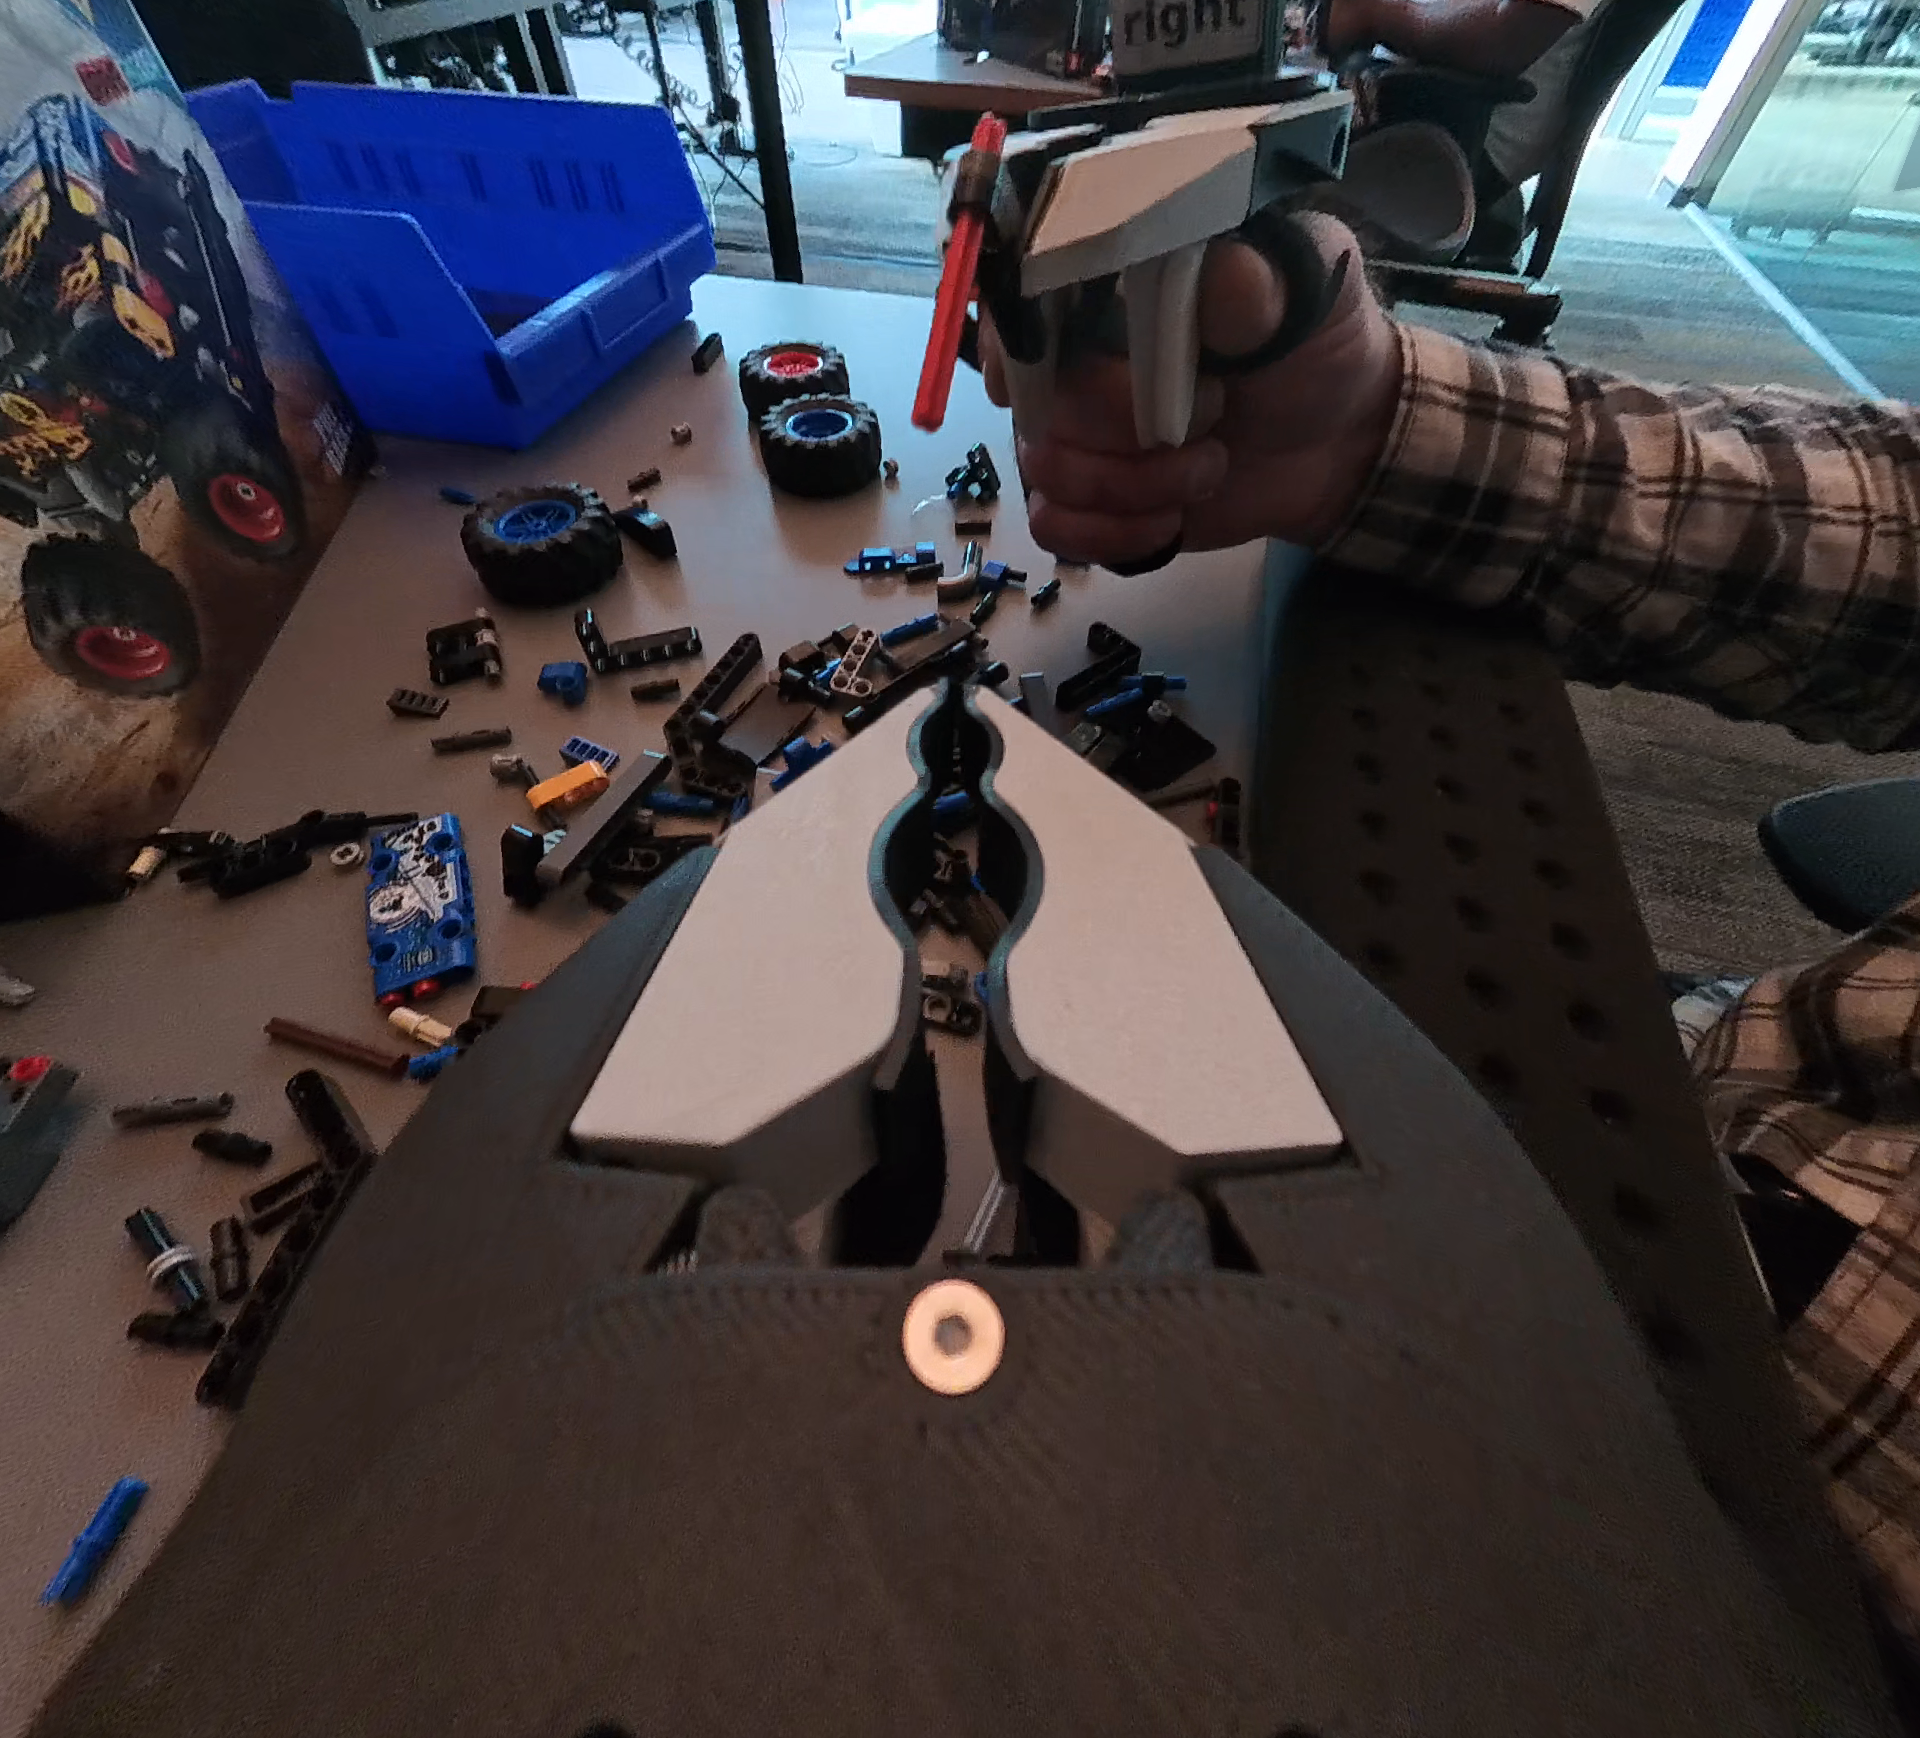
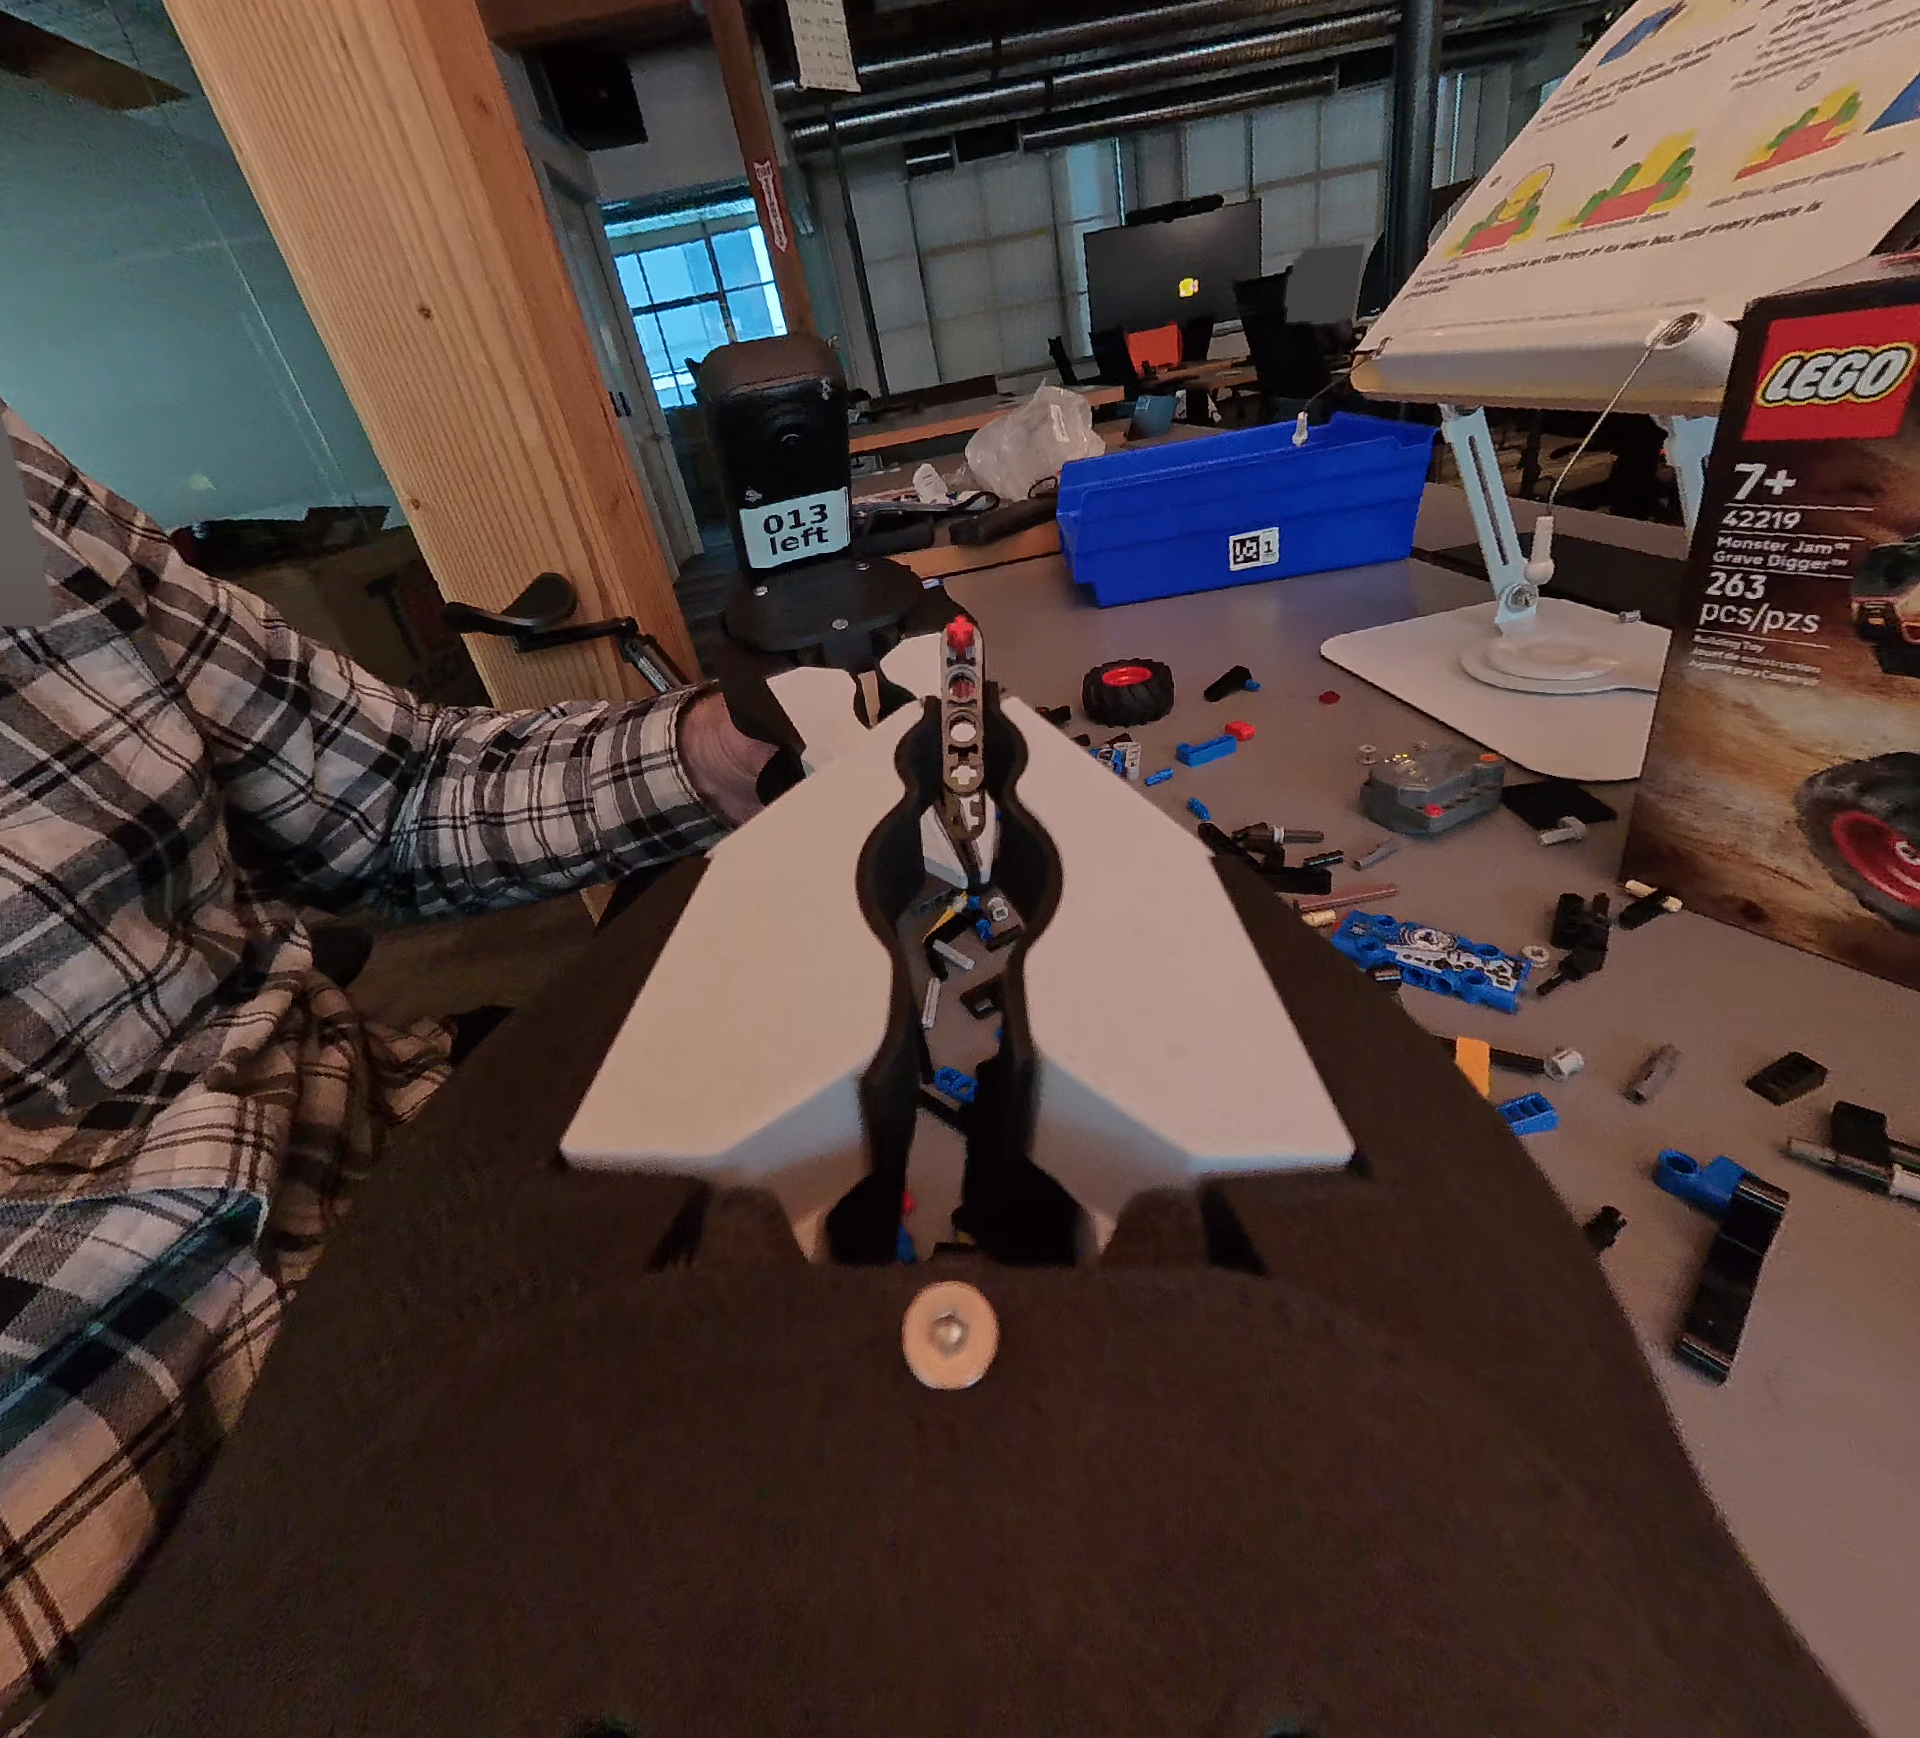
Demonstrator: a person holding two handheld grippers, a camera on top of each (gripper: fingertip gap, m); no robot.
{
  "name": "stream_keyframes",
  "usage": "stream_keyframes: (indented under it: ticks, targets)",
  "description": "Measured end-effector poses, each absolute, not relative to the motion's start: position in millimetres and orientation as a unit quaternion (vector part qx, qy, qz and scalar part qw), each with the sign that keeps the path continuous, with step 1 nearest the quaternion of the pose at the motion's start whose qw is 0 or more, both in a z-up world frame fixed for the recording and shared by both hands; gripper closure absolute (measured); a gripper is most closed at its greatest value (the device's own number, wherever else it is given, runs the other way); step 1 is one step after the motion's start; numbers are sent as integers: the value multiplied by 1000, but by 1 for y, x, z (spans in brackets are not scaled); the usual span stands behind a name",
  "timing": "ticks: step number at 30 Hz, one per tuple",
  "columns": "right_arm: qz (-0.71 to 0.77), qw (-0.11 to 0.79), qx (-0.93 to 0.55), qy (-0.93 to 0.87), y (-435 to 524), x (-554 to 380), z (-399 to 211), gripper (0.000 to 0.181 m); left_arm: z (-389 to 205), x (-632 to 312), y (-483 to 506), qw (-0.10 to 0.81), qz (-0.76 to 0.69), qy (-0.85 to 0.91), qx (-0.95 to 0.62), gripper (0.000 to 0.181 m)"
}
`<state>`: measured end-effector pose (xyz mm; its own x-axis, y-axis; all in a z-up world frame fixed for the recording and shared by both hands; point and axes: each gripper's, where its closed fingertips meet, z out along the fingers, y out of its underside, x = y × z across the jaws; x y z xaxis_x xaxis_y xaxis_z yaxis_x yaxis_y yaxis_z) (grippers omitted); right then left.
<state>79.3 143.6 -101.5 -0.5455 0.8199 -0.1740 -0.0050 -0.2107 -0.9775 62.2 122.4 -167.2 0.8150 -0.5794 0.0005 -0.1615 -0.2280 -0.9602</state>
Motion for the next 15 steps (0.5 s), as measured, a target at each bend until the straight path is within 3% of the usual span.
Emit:
stream_keyframes:
  ticks: [5,15]
  targets:
    - [681,295,-378,-553,145,76,-107,176,-183,51,122,545,-147,243,-789,177]
    - [630,274,-414,-598,138,60,-138,176,-185,28,121,544,-92,223,-804,147]
